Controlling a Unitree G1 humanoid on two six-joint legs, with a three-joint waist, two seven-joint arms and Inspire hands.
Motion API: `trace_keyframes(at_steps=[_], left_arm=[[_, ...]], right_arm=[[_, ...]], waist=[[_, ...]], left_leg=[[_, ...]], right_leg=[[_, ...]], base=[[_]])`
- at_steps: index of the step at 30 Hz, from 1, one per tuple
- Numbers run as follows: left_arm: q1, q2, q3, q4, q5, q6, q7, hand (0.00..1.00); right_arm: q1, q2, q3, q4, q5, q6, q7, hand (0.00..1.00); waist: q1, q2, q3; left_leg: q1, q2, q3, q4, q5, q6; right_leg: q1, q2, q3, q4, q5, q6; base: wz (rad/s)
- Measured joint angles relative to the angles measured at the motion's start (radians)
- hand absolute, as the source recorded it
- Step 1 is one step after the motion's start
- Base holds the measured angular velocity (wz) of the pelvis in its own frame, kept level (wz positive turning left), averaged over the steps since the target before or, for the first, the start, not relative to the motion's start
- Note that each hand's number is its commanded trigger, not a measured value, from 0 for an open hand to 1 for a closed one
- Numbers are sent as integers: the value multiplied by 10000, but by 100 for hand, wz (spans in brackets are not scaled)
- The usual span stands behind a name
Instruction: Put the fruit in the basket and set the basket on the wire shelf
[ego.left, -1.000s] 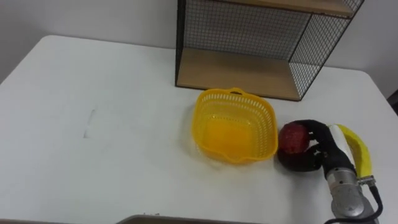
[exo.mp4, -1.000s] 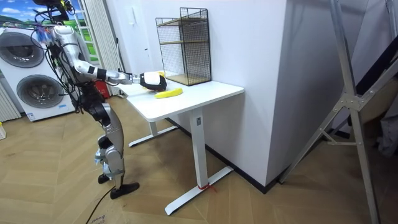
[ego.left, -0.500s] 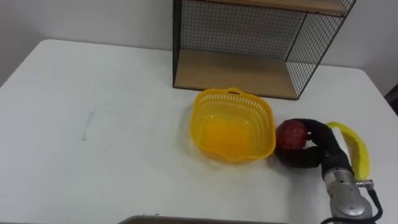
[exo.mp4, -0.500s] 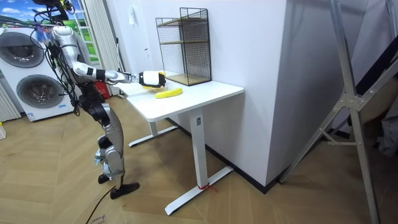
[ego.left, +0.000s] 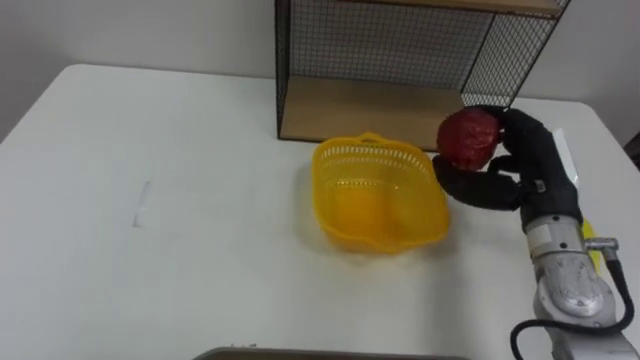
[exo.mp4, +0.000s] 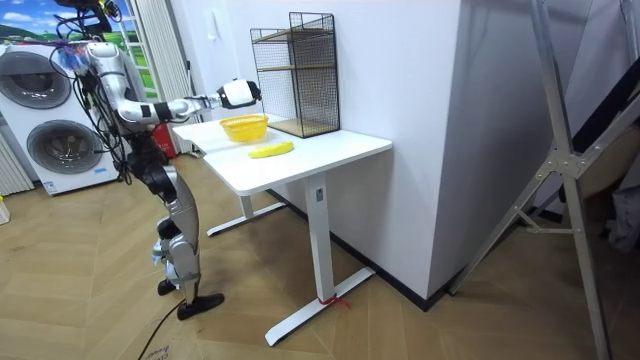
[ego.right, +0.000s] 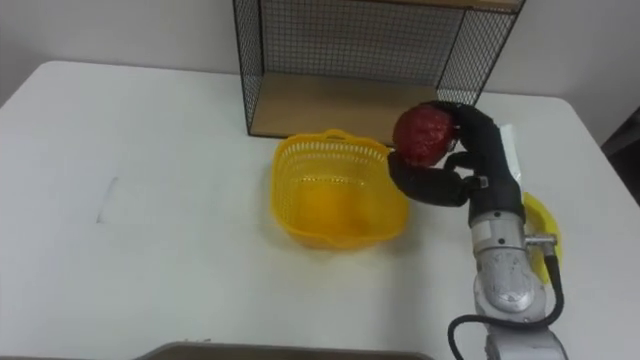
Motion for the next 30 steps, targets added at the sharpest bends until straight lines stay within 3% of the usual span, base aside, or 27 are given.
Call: trace_keyframes(at_steps=[6,12,21,22,23,24,30], left_arm=[[-140,22,-117,13,-8,-1,6,0],[-398,160,-674,383,-22,-127,12,0],[-414,228,-821,686,-14,-190,-49,0],[-424,238,-820,684,1,-190,-70,0],[-444,246,-820,677,11,-184,-84,0],[-451,247,-821,667,13,-184,-88,0],[-516,255,-821,536,34,-162,-247,0]], right_arm=[[-1,-13,97,-549,-1278,0,3,100],[-64,-27,713,-896,-1917,-21,201,100],[-35,-15,1678,-725,-1939,32,1150,100],[-36,-17,1732,-722,-1951,34,1273,88],[-37,-17,1747,-689,-1989,34,1418,56],[-37,-18,1749,-647,-2011,35,1486,2],[-37,-12,1752,-262,-2463,313,2050,0]], waist=[[76,-23,-13],[107,-94,-44],[168,-253,17],[186,-261,21],[195,-270,28],[207,-274,31],[376,-312,53]], left_leg=[[-87,7,-3,24,0,0],[-112,8,-50,39,1,-1],[-99,7,-53,41,1,-1],[-99,8,-53,34,1,-1],[-99,9,-53,34,1,-1],[-100,9,-53,33,1,-1],[-123,9,-64,33,0,-1]], right_leg=[[-51,1,-49,1,0,0],[-48,1,-97,1,1,-1],[-35,-5,-112,-1,1,-1],[-36,-5,-120,-4,1,-1],[-36,-4,-121,-5,1,-1],[-36,-4,-121,-5,1,-1],[-49,-6,-141,-7,1,-1]], base=[[1],[2],[0],[0],[0],[0],[0]])
